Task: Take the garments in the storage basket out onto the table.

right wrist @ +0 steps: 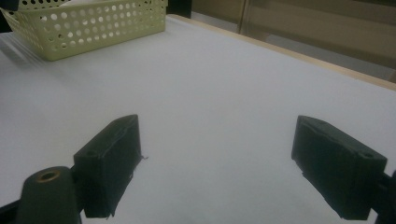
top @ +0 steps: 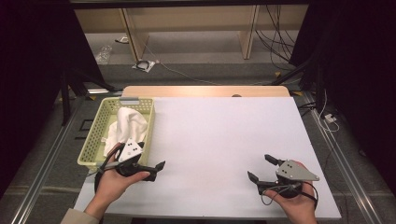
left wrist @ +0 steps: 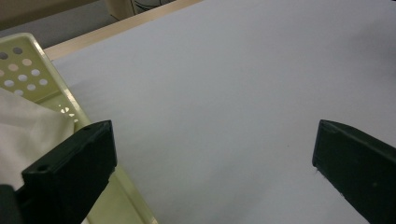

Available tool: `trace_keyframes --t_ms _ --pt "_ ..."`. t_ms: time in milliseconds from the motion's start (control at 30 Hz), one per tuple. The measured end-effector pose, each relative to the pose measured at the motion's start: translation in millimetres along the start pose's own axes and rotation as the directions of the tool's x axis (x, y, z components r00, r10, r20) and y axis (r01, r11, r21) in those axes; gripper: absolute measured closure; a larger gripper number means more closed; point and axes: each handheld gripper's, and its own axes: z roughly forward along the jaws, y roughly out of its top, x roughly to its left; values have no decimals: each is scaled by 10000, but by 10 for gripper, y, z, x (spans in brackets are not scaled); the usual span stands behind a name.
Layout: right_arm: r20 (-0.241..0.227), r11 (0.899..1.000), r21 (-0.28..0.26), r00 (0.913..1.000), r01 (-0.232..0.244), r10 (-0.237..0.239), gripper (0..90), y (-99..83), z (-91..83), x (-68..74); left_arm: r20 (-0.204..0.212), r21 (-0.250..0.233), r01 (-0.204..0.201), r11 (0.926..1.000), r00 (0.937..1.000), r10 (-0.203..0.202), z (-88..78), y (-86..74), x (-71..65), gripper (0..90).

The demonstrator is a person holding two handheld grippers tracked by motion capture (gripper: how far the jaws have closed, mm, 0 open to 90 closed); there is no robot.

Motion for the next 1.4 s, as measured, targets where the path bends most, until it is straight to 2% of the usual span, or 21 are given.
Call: trace_keyframes --t_ms 433,633,800,1000,1100,1167,1267,1300,1333,1400 --pt "13 10000 -11 10000 80 -80 167 6 27 7 -94 112 65 9999 9999 -64 -19 7 23 10" --pt "-48 9999 8 9999 121 -121 167 7 43 22 -382 228 243 9994 9990 -234 -50 20 73 19" --pt "43 10000 14 10000 84 -84 167 0 13 16 -440 275 312 9991 9986 -300 -35 53 103 21" --pt "95 10000 16 9999 65 -65 167 13 47 9 -773 410 579 9975 9955 -546 -82 79 220 22" --pt "26 9999 32 9999 98 -98 167 15 64 16 -1075 483 873 9950 9908 -817 -121 97 331 22" --pt "33 10000 2 10000 66 -66 167 17 61 18 -1174 520 914 9945 9895 -848 -126 101 363 25" --pt "36 10000 -24 10000 31 -31 167 19 63 17 -1573 657 1313 9892 9803 -1197 -128 123 502 32" --pt "37 10000 -19 10000 40 -40 167 18 65 16 -1573 657 1313 9892 9803 -1197 -128 123 502 39" --pt "37 10000 -13 10000 32 -32 167 17 66 15 -1657 747 1488 9860 9769 -1349 -124 133 537 44" --pt "46 10000 -10 10000 31 -31 167 17 66 14 -1851 724 1603 9844 9720 -1447 -112 157 602 48"
